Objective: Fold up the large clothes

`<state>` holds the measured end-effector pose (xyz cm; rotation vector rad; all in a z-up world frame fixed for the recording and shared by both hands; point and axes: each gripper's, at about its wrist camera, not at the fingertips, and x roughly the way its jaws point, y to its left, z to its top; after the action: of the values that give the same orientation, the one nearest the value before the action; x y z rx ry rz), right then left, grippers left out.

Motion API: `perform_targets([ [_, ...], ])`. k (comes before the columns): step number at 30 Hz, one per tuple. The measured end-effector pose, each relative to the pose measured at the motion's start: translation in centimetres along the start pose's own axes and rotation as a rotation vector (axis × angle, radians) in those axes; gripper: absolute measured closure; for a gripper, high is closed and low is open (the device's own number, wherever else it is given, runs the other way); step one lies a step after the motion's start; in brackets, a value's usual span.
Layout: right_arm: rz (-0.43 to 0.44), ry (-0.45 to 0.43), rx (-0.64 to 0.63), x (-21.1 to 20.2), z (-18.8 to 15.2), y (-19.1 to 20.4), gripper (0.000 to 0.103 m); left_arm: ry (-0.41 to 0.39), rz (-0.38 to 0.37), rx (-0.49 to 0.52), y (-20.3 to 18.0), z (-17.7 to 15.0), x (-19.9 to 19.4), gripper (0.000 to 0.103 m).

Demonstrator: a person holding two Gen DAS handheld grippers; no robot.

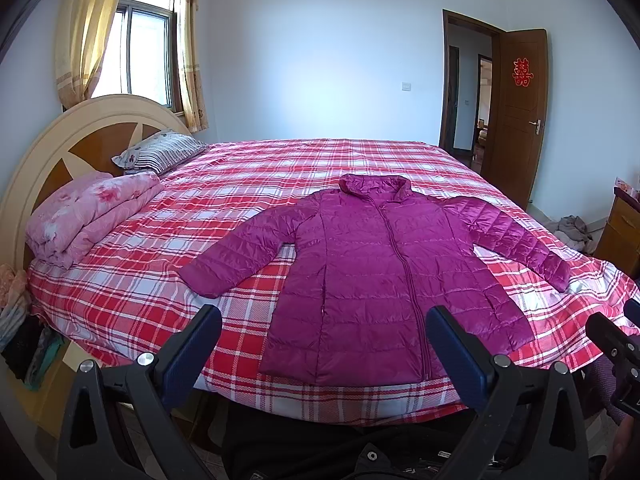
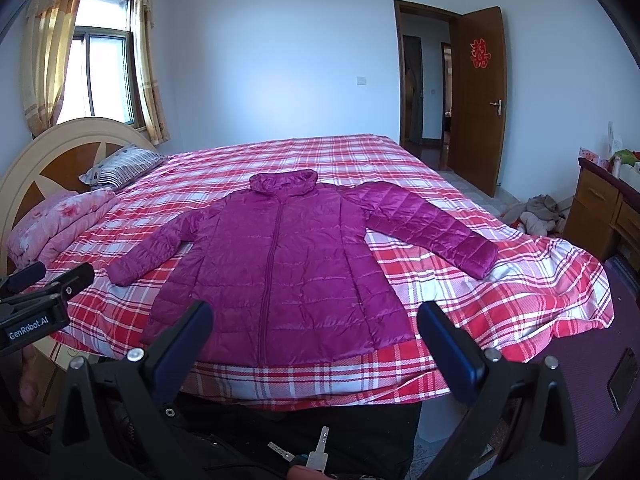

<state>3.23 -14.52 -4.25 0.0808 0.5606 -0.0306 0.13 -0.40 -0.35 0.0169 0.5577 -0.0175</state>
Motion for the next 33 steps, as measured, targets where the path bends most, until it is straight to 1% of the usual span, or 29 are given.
perform_targets([
  [10, 0.003, 0.003, 0.003, 0.0, 0.0, -0.1, 0.000, 0.003, -0.004, -0.001, 0.0, 0.0, 0.1, 0.001],
  [14, 0.005, 0.003, 0.007, 0.1, 0.0, -0.1, 0.000, 0.008, -0.022, 0.006, 0.1, 0.3, 0.6, 0.001],
  [16, 0.008, 0.001, 0.018, 0.5, 0.0, -0.4, 0.000, -0.003, -0.021, 0.020, 0.2, 0.6, 1.4, 0.001],
  [19, 0.001, -0.008, 0.035, 1.5, 0.1, -1.3, 0.000, -0.013, 0.003, 0.053, 0.5, 1.0, 3.3, 0.001],
  [21, -0.029, -0.021, 0.031, 2.6, 0.2, -2.2, 0.000, 0.012, 0.015, 0.073, 0.8, 1.5, 5.3, 0.001],
  [23, -0.049, -0.010, 0.040, 4.4, 0.3, -3.5, 0.000, 0.011, 0.021, 0.090, 1.4, 2.0, 7.2, 0.001],
  [26, -0.097, 0.022, 0.087, 7.5, 0.2, -6.7, 0.000, 0.005, 0.054, 0.120, 2.3, 3.0, 10.4, 0.001],
  [30, -0.191, 0.067, 0.149, 11.6, 0.1, -11.9, 0.000, 0.022, 0.059, 0.120, 3.6, 4.4, 14.9, 0.001],
  [33, -0.281, 0.104, 0.183, 14.5, 0.3, -15.8, 0.000, 0.014, 0.067, 0.119, 4.0, 5.3, 18.0, 0.001],
])
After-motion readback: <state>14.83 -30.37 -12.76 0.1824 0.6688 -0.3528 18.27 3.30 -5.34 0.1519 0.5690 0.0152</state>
